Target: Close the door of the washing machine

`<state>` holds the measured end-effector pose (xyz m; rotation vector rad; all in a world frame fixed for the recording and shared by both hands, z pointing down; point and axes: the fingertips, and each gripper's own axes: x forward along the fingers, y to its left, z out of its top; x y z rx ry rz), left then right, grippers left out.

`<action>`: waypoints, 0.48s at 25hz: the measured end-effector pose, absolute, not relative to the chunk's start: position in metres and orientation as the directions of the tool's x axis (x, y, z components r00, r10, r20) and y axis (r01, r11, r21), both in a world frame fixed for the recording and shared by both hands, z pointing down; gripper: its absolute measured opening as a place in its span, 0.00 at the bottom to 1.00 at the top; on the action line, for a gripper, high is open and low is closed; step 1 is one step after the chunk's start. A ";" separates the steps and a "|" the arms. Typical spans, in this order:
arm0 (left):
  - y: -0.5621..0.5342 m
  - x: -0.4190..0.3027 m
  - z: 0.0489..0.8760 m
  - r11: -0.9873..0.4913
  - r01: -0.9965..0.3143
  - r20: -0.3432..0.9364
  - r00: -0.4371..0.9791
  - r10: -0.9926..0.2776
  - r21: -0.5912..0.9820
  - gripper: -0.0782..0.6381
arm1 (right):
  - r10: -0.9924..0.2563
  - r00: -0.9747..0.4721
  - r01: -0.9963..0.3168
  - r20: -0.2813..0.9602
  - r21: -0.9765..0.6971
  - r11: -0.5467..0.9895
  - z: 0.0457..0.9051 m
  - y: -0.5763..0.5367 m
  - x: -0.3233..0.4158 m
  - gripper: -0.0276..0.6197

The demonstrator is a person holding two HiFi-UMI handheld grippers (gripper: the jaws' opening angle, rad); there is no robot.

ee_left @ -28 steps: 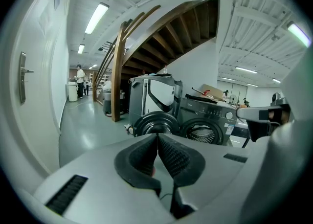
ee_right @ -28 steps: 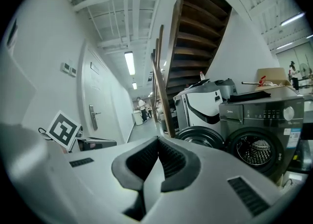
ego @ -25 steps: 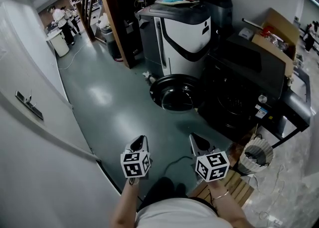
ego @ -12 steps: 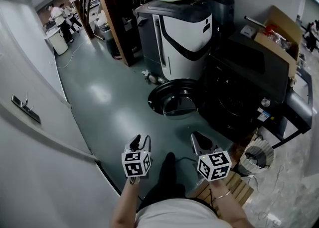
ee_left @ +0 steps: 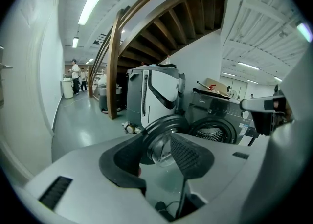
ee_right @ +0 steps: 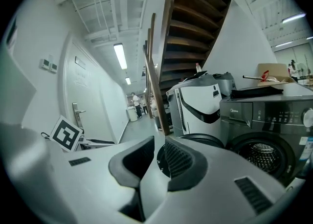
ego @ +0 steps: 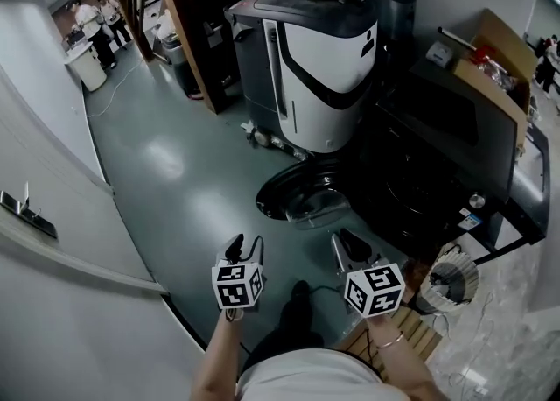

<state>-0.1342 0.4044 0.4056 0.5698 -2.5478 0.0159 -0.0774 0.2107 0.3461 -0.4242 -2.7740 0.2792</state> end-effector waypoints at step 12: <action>0.412 -0.293 0.433 0.889 -0.425 0.541 -0.713 -0.446 0.171 0.37 | 0.282 -0.892 0.221 0.352 -0.205 0.954 0.351 0.227 -0.237 0.14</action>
